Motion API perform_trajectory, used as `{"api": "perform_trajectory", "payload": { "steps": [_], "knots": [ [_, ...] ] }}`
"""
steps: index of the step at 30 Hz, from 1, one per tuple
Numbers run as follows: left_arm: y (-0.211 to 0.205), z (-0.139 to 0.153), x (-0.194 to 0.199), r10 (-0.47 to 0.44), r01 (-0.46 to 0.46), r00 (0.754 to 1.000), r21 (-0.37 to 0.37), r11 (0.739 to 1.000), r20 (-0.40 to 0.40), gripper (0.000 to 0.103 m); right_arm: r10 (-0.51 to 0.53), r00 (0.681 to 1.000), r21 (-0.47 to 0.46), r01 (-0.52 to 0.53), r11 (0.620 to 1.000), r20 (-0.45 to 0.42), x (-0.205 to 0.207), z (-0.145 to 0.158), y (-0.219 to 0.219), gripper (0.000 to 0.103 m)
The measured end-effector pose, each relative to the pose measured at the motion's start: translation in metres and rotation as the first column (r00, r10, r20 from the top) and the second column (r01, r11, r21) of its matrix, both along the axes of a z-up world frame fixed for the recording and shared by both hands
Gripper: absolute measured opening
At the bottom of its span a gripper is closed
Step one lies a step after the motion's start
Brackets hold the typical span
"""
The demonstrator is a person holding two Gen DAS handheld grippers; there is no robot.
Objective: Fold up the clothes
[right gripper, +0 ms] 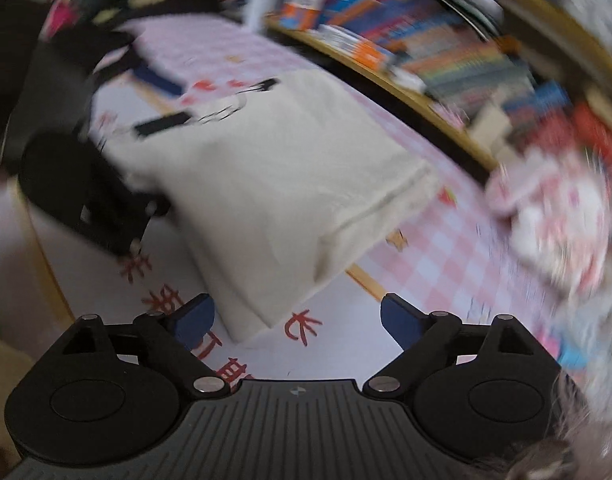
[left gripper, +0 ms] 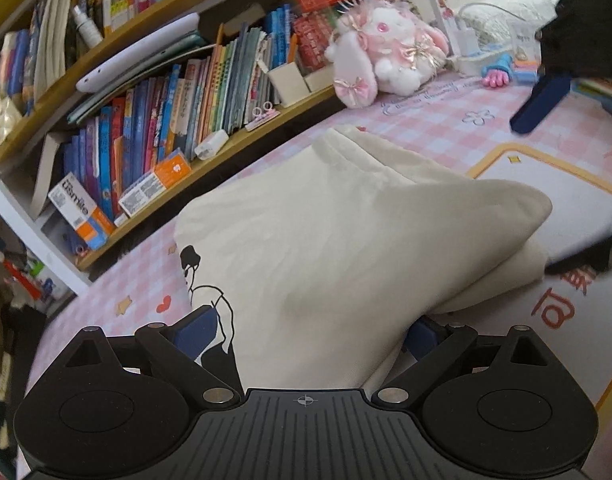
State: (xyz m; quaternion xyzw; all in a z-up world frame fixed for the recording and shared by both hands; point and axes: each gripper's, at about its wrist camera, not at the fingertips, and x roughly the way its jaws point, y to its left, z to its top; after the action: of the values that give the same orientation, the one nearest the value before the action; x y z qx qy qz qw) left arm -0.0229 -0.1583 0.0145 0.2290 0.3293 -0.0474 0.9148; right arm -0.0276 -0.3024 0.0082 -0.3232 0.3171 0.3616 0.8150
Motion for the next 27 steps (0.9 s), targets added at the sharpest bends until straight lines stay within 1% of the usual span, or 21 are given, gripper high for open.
{"api": "perform_trajectory", "payload": {
  "steps": [2, 4, 5, 6, 7, 8, 10, 12, 13, 15, 16, 17, 18, 19, 21, 22, 25, 27],
  "knots": [
    [0.003, 0.002, 0.001, 0.011, -0.011, 1.0, -0.026, 1.0, -0.008, 0.097, 0.063, 0.996, -0.063, -0.059, 0.996, 0.056, -0.008, -0.008, 0.011, 0.092],
    [0.006, 0.003, 0.003, 0.019, -0.02, 1.0, -0.046, 0.999, -0.016, 0.097, 0.118, 0.988, -0.105, -0.108, 0.989, 0.099, -0.015, -0.014, 0.02, 0.095],
    [0.006, 0.004, 0.003, 0.022, -0.023, 1.0, -0.054, 0.998, -0.018, 0.097, 0.146, 0.982, -0.124, -0.131, 0.984, 0.12, -0.018, -0.017, 0.025, 0.099],
    [0.007, 0.004, 0.003, 0.022, -0.023, 1.0, -0.059, 0.998, -0.019, 0.097, 0.168, 0.973, -0.139, -0.147, 0.979, 0.16, -0.022, -0.019, 0.028, 0.102],
    [0.007, 0.004, 0.003, 0.022, -0.023, 1.0, -0.064, 0.998, -0.02, 0.097, 0.191, 0.961, -0.155, -0.162, 0.975, 0.198, -0.026, -0.022, 0.032, 0.103],
    [0.008, 0.004, 0.003, 0.021, -0.022, 1.0, -0.065, 0.998, -0.02, 0.097, 0.213, 0.948, -0.171, -0.176, 0.969, 0.235, -0.03, -0.024, 0.035, 0.103],
    [0.008, 0.003, 0.002, 0.018, -0.02, 1.0, -0.065, 0.998, -0.02, 0.097, 0.246, 0.931, -0.219, -0.189, 0.957, 0.269, -0.032, -0.032, 0.042, 0.103],
    [0.008, 0.003, 0.0, 0.015, -0.016, 1.0, -0.066, 0.998, -0.019, 0.097, 0.255, 0.922, -0.254, -0.183, 0.95, 0.291, -0.032, -0.039, 0.046, 0.103],
    [0.008, 0.003, -0.001, 0.012, -0.014, 1.0, -0.066, 0.998, -0.019, 0.097, 0.26, 0.919, -0.262, -0.183, 0.947, 0.297, -0.031, -0.041, 0.047, 0.1],
    [0.008, 0.001, -0.003, 0.006, -0.007, 1.0, -0.057, 0.998, -0.022, 0.097, 0.264, 0.915, -0.272, -0.181, 0.945, 0.306, -0.03, -0.043, 0.047, 0.093],
    [0.008, 0.0, -0.004, 0.002, -0.003, 1.0, -0.053, 0.999, -0.023, 0.097, 0.263, 0.913, -0.274, -0.179, 0.945, 0.31, -0.03, -0.043, 0.046, 0.076],
    [0.007, -0.001, -0.005, -0.001, 0.0, 1.0, -0.049, 0.999, -0.024, 0.097, 0.261, 0.913, -0.277, -0.175, 0.945, 0.313, -0.028, -0.044, 0.047, 0.053],
    [0.007, -0.002, -0.007, -0.006, 0.005, 1.0, -0.037, 0.999, -0.022, 0.097, 0.258, 0.913, -0.279, -0.17, 0.945, 0.316, -0.029, -0.045, 0.046, 0.043],
    [0.006, -0.003, -0.009, -0.01, 0.01, 1.0, -0.026, 1.0, -0.019, 0.097, 0.251, 0.915, -0.272, -0.166, 0.948, 0.316, -0.029, -0.043, 0.046, 0.03],
    [0.005, -0.006, -0.013, -0.019, 0.019, 1.0, -0.003, 1.0, -0.015, 0.097, 0.225, 0.92, -0.229, -0.155, 0.961, 0.32, -0.028, -0.034, 0.047, 0.02],
    [0.006, -0.008, -0.015, -0.019, 0.02, 1.0, 0.011, 1.0, -0.018, 0.097, 0.21, 0.922, -0.207, -0.148, 0.967, 0.325, -0.028, -0.029, 0.047, 0.017],
    [0.009, -0.014, -0.021, -0.015, 0.017, 0.999, 0.065, 0.998, -0.029, 0.097, 0.178, 0.92, -0.16, -0.129, 0.979, 0.35, -0.026, -0.016, 0.049, 0.017],
    [0.013, -0.019, -0.027, -0.009, 0.012, 1.0, 0.118, 0.993, -0.03, 0.097, 0.169, 0.916, -0.154, -0.12, 0.981, 0.364, -0.024, -0.012, 0.05, 0.017]
  ]
}}
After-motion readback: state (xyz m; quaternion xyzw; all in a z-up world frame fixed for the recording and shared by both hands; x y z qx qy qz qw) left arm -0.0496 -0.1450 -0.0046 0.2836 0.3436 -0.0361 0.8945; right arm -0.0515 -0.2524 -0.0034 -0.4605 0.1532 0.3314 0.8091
